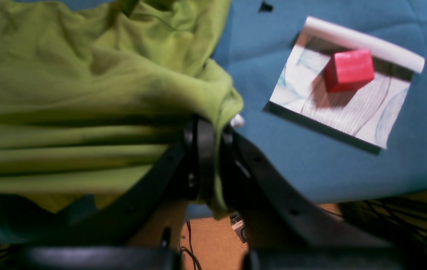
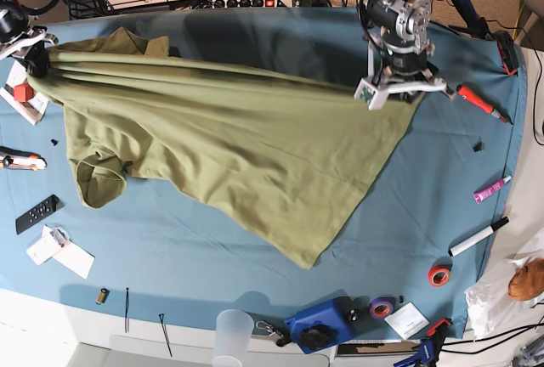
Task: Layout the t-shirt on the table in an organized manner, then fold the t-shirt properly
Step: 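Pull the grasped edges apart with both grippers to spread the t-shirt, then release with the left gripper and reach toward the t-shirt hem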
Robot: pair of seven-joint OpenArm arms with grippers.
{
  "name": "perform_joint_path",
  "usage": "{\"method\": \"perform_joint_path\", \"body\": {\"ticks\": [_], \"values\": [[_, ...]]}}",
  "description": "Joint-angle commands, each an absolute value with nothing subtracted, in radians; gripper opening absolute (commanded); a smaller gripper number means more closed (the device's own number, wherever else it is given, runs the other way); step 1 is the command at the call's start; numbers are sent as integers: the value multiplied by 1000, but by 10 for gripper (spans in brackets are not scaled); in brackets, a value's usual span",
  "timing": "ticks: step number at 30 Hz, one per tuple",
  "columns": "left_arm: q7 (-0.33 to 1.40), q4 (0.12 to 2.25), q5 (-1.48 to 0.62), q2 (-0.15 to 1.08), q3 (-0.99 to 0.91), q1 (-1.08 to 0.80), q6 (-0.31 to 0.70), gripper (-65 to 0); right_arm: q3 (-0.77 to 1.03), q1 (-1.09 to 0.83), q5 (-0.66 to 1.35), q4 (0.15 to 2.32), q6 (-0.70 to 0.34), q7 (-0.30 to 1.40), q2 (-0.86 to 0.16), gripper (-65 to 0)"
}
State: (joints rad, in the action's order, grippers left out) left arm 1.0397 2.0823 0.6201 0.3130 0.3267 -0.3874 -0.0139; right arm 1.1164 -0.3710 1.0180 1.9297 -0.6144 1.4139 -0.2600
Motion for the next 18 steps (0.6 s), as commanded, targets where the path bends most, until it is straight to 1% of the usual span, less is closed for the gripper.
{"method": "perform_joint_path", "body": {"ticks": [1,5,7,8,9,11,12,13,14,18], "values": [[1047,2099,643,318,320,-404,-29,-650,1127,-371,1008,1945,-614,1391,-282,-650],[1047,2099,643,318,320,-451,-30,-650,1127,-372,985,1945,-616,1396,-282,-650],[1047,2099,643,318,320,-466,-30,-650,1127,-373,970,1945,-652,1396,-282,-650],[1048,2099,643,318,320,-471,-30,-650,1127,-381,968,1945,-665,1396,-282,-618],[1048,2099,643,318,320,-475,-35,-601,1127,-392,973,1945,-666,1396,-282,-574],[1049,2099,644,318,320,-483,-86,-480,1127,-418,978,1945,-666,1396,-282,-497],[1057,2099,645,318,320,-485,-113,-437,1127,-431,979,1945,-666,1396,-282,-475],[1072,2099,648,318,320,-487,-136,-408,1127,-441,979,1945,-665,1396,-283,-472],[1093,2099,665,318,320,-488,-152,-399,1127,-447,979,1945,-665,1396,-283,-472],[1165,2099,765,319,320,-488,-245,-399,1127,-448,980,1945,-664,1396,-283,-472]]}}
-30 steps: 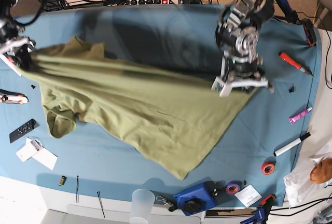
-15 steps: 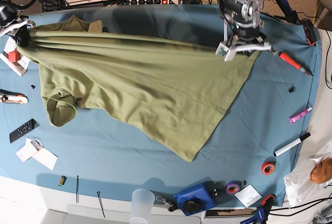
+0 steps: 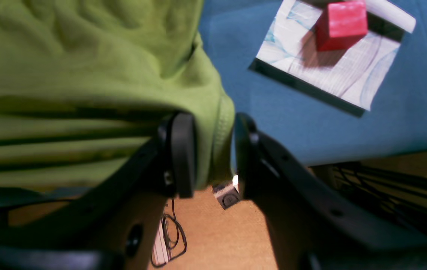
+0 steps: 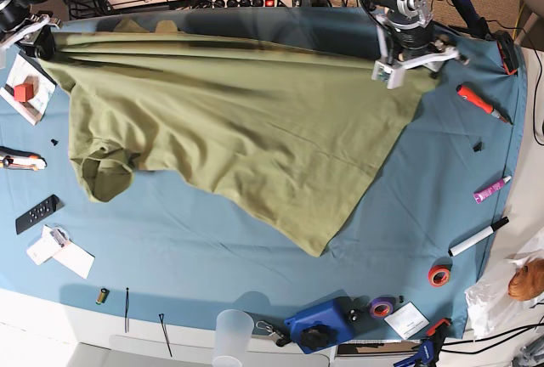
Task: Layout the t-shirt on the table in an organized manner, then fold the t-shirt properly
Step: 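Release with the left gripper and reach toward the t-shirt hem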
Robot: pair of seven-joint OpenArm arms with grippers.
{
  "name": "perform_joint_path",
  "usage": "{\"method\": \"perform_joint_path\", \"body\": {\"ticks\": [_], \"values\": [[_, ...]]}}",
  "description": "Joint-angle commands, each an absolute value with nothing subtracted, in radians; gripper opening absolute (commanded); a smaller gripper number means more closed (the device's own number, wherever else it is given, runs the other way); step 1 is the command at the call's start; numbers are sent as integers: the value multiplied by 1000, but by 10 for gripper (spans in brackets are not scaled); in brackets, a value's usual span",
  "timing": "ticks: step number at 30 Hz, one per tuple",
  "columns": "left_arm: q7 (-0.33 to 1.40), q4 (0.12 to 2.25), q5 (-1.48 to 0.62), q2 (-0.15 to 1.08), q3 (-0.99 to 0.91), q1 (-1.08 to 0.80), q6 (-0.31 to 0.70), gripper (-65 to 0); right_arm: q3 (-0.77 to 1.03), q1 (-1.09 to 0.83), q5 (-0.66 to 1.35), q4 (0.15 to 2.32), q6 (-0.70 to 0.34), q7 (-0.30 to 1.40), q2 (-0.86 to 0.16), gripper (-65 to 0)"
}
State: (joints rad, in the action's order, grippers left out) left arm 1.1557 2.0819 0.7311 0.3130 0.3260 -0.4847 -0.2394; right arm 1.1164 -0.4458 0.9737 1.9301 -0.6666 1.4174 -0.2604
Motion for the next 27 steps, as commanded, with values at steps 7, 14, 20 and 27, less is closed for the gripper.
{"method": "perform_joint_path", "body": {"ticks": [7,14,20,27], "values": [[1201,2132,674,318,320,-500,-221,-399,1127,-448,1030,1945,-665,1396,-283,-472],[1095,2133,611,316,320,-517,-173,-399,1127,-448,1028,1945,-665,1362,-283,-472],[901,2129,411,316,320,-369,-141,-399,1127,-397,1019,1945,-665,1321,-282,-472],[689,2118,207,315,320,-133,-62,-399,1127,-355,968,1945,-665,1330,-282,-472]]}}
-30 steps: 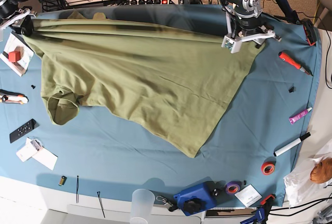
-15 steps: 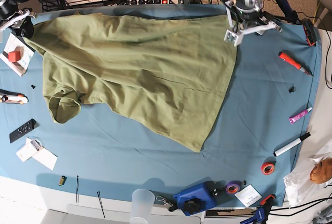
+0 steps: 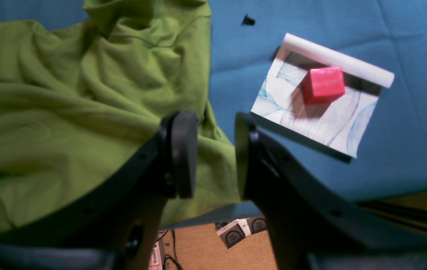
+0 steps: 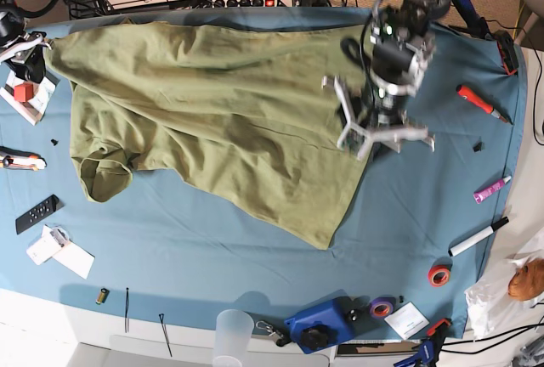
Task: Layout the t-shirt on the table in an organized manner, then fold the t-shirt properly
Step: 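Release with the left gripper and reach toward the t-shirt hem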
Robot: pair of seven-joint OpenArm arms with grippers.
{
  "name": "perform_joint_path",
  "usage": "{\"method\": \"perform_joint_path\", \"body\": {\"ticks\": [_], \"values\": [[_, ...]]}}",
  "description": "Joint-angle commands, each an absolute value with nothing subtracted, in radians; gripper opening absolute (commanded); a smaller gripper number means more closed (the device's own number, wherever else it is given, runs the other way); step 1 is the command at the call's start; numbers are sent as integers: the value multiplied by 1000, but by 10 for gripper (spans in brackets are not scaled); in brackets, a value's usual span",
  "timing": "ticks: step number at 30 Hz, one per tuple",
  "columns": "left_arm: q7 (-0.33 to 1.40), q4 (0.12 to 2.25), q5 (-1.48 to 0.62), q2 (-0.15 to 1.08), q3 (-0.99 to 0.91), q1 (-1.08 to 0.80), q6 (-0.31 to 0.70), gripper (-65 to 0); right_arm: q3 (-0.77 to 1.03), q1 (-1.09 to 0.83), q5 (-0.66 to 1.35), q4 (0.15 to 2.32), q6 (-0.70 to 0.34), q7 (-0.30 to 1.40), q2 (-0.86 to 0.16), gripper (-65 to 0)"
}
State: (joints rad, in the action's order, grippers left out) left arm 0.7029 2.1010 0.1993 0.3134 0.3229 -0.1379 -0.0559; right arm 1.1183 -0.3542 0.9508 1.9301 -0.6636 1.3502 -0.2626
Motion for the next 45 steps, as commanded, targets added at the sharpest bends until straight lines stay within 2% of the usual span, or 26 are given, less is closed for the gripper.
{"method": "perform_joint_path", "body": {"ticks": [1,5,9,12,16,19,22,26,32,43,45], "values": [[663,2117,200,315,320,-110,-76,-399,1127,-355,967,1945,-665,1336,-282,-471],[631,2110,197,284,320,-34,-132,-399,1127,-355,968,1945,-665,1336,-282,-460],[630,2037,155,243,320,33,-128,-399,1127,-355,960,1945,-665,1336,-282,-460],[627,1854,126,221,320,121,-49,-382,1127,-355,921,1945,-660,1336,-282,-460],[645,1597,122,183,320,268,-24,-300,1127,-355,915,1945,-658,1336,-282,-460],[714,1485,23,171,320,368,-9,-293,1127,-355,915,1945,-658,1337,-282,-449],[771,1398,-125,168,320,453,95,-294,1127,-355,915,1945,-659,1336,-282,-376],[759,1265,-181,153,320,532,159,-294,1127,-354,916,1945,-644,1337,-282,-369],[714,1077,-184,128,320,614,184,-296,1127,-354,916,1945,-631,1336,-282,-369],[674,928,-188,128,320,657,186,-296,1127,-354,924,1945,-631,1337,-282,-369],[676,897,-189,128,320,657,214,-296,1127,-354,924,1945,-631,1337,-282,-369]]}}
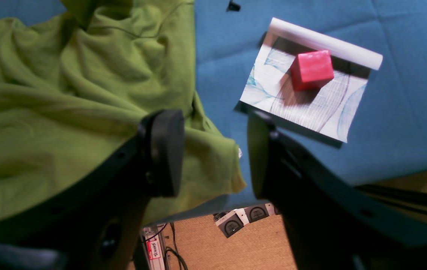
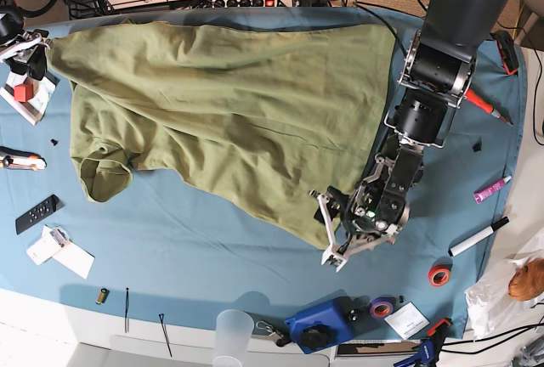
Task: Layout the t-shirt on the table in an organized manner, then fold the t-shirt properly
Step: 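Release with the left gripper and reach toward the t-shirt hem, then drag the hem corner with the left gripper to straighten the shirt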
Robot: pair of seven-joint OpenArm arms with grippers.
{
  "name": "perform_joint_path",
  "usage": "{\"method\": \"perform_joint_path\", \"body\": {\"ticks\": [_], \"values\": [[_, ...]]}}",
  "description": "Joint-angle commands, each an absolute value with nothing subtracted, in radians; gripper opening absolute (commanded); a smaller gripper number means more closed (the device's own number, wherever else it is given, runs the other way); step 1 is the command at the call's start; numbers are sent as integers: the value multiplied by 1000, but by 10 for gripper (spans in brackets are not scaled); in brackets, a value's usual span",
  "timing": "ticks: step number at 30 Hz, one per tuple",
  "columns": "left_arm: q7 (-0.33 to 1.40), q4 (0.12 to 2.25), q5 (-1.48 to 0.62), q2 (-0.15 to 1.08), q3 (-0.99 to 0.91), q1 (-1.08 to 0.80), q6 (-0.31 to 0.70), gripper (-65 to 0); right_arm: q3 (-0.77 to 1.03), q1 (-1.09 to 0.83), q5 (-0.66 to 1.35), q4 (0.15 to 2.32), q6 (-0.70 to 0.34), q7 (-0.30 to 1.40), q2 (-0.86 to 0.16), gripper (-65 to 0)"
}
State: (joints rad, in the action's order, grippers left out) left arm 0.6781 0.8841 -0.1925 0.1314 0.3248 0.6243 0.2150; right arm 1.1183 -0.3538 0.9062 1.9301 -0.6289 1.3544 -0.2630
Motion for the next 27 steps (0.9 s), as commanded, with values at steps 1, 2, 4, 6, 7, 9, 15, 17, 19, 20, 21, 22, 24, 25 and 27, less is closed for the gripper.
{"method": "perform_joint_path", "body": {"ticks": [1,2,4,6,7,9,15,17,19,20,21,22,24,25,27], "values": [[681,882,-196,128,320,657,231,-296,1127,-354,924,1945,-631,1336,-282,-369],[682,869,-208,128,320,657,239,-302,1127,-355,926,1945,-631,1336,-282,-369],[682,846,-229,128,320,657,239,-307,1127,-354,926,1945,-631,1336,-282,-369],[685,839,-253,128,320,657,277,-325,1127,-354,926,1945,-631,1335,-282,-369],[690,839,-266,127,320,657,301,-347,1127,-354,926,1945,-631,1333,-282,-369],[692,839,-305,127,320,657,347,-408,1127,-354,926,1945,-631,1329,-282,-369],[670,840,-333,108,320,657,368,-650,1127,-354,926,1945,-631,1323,-283,-369],[660,840,-310,108,320,658,365,-650,1127,-349,925,1945,-632,1322,-283,-369],[627,840,-229,110,320,661,325,-650,1127,-348,925,1945,-632,1309,-283,-369],[615,840,-188,114,320,663,283,-650,1127,-349,925,1945,-632,1296,-283,-369],[603,840,-154,120,320,667,239,-650,1127,-349,921,1945,-632,1281,-283,-369],[593,840,-128,126,319,672,202,-650,1127,-348,920,1945,-632,1271,-283,-369],[579,840,-101,147,317,683,175,-650,1127,-344,919,1945,-632,1262,-283,-369],[570,840,-96,162,316,688,163,-650,1127,-335,919,1945,-632,1264,-283,-369],[559,840,-96,192,315,699,126,-650,1127,-329,915,1945,-632,1266,-283,-369]]}}
